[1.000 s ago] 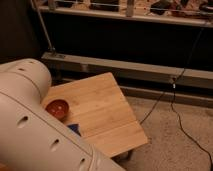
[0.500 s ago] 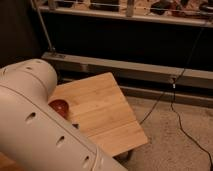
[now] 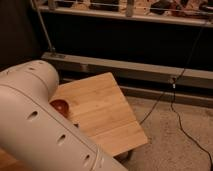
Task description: Place the pepper in the ceramic cup
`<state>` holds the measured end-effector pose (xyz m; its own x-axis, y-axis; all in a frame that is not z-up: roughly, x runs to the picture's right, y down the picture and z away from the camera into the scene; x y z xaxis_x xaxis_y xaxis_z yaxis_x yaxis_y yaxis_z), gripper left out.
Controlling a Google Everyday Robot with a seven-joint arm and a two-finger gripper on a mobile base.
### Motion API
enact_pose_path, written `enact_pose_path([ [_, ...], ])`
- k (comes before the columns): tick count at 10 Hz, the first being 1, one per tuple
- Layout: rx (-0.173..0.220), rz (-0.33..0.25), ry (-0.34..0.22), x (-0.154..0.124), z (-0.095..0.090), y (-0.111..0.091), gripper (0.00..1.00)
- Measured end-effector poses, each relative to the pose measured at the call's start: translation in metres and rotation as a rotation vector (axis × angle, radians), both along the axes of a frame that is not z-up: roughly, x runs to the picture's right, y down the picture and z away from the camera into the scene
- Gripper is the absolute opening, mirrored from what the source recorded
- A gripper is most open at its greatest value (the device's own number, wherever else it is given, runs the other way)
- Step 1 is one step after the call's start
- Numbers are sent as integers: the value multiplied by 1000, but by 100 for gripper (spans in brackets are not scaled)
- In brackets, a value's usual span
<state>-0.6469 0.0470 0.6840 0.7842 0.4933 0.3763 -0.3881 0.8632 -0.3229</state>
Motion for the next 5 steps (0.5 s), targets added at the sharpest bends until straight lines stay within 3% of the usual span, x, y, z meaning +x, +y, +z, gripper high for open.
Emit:
enact_pose_path([
  [5,1,-2,-18,-1,7,5,0],
])
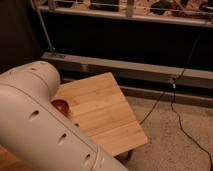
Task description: Place the pepper in the ceramic cup
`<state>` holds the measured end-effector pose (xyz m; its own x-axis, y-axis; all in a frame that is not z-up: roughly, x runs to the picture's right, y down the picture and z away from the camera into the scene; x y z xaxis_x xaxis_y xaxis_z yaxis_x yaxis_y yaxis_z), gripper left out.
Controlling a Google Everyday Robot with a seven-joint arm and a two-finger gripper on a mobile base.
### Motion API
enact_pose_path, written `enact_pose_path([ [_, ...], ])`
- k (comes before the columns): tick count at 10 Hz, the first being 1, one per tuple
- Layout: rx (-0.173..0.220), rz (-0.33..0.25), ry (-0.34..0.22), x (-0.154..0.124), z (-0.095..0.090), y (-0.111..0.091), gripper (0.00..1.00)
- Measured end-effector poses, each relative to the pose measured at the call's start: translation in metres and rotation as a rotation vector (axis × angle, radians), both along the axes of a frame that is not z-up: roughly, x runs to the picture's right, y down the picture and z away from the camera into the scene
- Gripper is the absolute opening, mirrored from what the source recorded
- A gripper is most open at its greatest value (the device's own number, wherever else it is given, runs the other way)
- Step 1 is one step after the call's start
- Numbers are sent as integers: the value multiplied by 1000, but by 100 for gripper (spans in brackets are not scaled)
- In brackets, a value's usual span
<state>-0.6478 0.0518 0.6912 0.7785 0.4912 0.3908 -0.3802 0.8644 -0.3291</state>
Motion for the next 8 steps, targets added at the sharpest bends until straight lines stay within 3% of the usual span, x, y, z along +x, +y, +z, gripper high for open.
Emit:
enact_pose_path([
  [8,-9,-10,-8,-4,9,14,0],
])
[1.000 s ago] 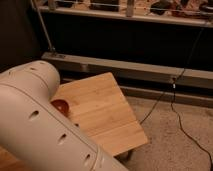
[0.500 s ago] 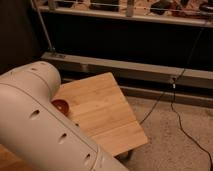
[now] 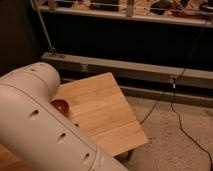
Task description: Place the pepper in the ceramic cup
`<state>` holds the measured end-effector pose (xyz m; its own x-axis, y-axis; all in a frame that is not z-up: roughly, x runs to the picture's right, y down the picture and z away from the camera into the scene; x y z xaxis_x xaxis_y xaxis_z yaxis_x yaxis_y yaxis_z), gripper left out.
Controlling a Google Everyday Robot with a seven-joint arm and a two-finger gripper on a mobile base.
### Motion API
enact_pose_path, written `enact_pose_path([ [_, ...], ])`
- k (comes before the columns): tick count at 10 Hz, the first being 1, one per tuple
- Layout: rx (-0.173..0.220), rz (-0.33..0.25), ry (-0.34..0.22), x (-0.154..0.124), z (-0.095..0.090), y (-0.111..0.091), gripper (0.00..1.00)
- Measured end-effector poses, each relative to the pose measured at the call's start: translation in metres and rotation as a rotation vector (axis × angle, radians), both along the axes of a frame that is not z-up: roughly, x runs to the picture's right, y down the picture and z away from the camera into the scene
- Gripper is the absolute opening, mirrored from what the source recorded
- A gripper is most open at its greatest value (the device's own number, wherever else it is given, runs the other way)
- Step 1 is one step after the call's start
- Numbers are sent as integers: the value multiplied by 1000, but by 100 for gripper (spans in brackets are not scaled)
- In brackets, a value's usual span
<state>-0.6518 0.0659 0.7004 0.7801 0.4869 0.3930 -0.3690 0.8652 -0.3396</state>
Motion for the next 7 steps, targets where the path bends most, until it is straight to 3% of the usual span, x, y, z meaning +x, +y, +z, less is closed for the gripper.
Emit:
enact_pose_path([
  [2,-3,-2,2,-1,3,4,3],
  [7,-31,39,9,10,9,12,52],
])
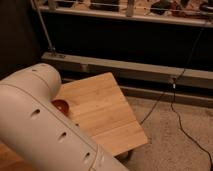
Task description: Place the pepper in the ceramic cup
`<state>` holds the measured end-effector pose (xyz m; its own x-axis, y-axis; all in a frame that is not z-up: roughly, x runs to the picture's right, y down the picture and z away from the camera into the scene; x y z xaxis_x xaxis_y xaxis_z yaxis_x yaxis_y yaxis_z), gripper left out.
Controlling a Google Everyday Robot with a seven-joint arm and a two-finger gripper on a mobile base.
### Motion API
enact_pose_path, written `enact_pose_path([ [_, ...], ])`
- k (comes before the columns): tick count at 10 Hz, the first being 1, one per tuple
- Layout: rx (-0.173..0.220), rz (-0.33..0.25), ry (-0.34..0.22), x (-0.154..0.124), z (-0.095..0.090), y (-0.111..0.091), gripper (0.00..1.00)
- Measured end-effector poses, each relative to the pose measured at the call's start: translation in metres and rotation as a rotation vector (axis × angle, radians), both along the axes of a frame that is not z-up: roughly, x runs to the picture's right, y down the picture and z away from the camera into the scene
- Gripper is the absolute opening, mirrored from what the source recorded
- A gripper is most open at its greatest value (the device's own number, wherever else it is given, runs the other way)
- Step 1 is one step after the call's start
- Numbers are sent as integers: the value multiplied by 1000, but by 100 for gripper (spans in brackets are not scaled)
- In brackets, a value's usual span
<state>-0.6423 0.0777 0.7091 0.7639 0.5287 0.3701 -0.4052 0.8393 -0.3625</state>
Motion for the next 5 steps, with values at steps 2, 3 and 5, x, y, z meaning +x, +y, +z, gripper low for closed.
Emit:
enact_pose_path([
  [2,-5,10,3,6,0,3,68],
  [3,-7,13,6,9,0,4,70],
  [5,-9,15,13,14,1,4,70],
])
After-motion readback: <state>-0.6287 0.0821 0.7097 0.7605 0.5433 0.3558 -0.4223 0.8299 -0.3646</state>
